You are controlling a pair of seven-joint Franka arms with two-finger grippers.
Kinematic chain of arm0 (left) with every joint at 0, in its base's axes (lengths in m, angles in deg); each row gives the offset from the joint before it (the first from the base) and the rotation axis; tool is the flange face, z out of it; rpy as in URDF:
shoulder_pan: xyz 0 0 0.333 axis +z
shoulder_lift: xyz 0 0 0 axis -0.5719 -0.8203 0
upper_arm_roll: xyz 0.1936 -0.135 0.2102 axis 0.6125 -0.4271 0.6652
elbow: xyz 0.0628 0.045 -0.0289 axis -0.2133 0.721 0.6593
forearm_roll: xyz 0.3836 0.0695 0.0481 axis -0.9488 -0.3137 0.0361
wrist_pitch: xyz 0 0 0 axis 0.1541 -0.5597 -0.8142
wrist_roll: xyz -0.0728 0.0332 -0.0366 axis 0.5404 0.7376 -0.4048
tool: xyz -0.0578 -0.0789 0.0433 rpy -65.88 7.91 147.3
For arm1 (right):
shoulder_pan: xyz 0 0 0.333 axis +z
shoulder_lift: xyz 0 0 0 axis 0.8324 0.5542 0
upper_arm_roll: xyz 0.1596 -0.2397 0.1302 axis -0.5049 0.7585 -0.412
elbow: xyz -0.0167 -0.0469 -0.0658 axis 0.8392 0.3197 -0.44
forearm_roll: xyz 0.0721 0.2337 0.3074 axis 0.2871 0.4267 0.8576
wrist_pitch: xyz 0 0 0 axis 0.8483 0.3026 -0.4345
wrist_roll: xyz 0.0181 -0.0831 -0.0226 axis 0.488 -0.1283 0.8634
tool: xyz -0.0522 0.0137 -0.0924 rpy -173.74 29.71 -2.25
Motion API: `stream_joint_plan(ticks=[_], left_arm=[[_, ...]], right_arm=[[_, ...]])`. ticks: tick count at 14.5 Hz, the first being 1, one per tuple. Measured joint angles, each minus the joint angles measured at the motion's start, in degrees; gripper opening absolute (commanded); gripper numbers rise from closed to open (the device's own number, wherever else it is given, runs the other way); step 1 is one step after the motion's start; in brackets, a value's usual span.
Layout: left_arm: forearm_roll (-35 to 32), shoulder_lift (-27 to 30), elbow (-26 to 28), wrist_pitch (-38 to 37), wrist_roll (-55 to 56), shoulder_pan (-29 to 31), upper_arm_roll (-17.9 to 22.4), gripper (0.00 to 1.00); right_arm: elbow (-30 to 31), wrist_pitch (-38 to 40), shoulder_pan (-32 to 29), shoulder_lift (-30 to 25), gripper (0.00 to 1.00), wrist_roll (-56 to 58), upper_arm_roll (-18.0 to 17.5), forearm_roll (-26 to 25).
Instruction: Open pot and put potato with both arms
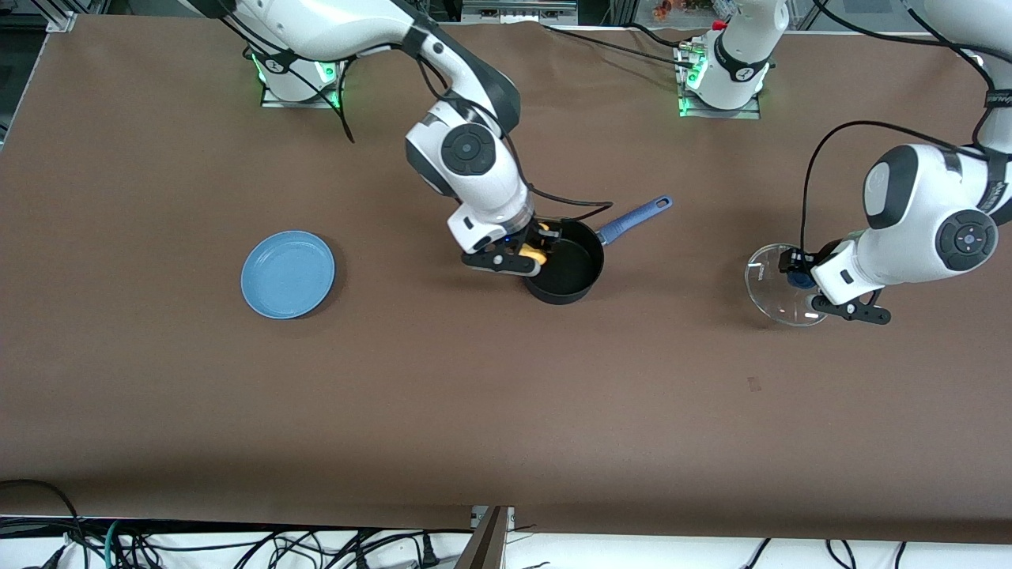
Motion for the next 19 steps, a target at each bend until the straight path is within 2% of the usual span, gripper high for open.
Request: stream_joint_plan(ticks=[2,5,6,7,8,10,12,16,19], left_arm=[[-3.00,-2.26,1.71,3.43,-0.05,0.43,-0.01,0.00],[-4.87,-6.38,1.40,7.06,1.45,0.29,-0.17,0.00],[-5.62,-7.66,0.83,7.34,2.43,0.27,-0.18,0.19],[-5.93,-8.85,0.06,7.36,2.98,0.25,-0.18,0.43],[-6.07,-9.82,-0.67,7.36,3.49,0.24,-0.18,0.99],[-6.11,-10.94,-1.95,7.36,3.74,0.24,-0.17,1.00],[-6.11,-10.89,-3.01,7.34,3.76,0.25,-0.16,1.00],[-6.12,-9.53,-5.26,7.00,3.76,0.43,-0.22,1.00],[-6.12,-5.41,-6.53,6.88,3.76,0.68,-0.61,1.00]], right_arm=[[-0.28,-2.91,1.53,1.65,0.38,-0.01,0.89,0.00],[-0.45,-6.07,3.89,3.45,0.41,-0.02,2.93,0.00],[-0.46,-6.92,4.35,3.98,0.64,-0.02,3.31,0.00],[-0.47,-7.41,4.60,4.37,1.00,-0.02,3.55,0.00],[-0.49,-7.59,4.70,4.60,1.00,-0.01,3.68,-0.04],[-0.89,-7.20,4.68,4.66,1.00,0.03,4.07,-0.11],[-3.00,-2.60,4.24,4.43,1.00,0.87,4.60,-0.29],[-12.13,17.02,0.85,2.15,1.00,9.77,4.92,-0.38],[-15.59,26.29,-3.67,-0.84,1.00,19.86,5.08,-0.38]])
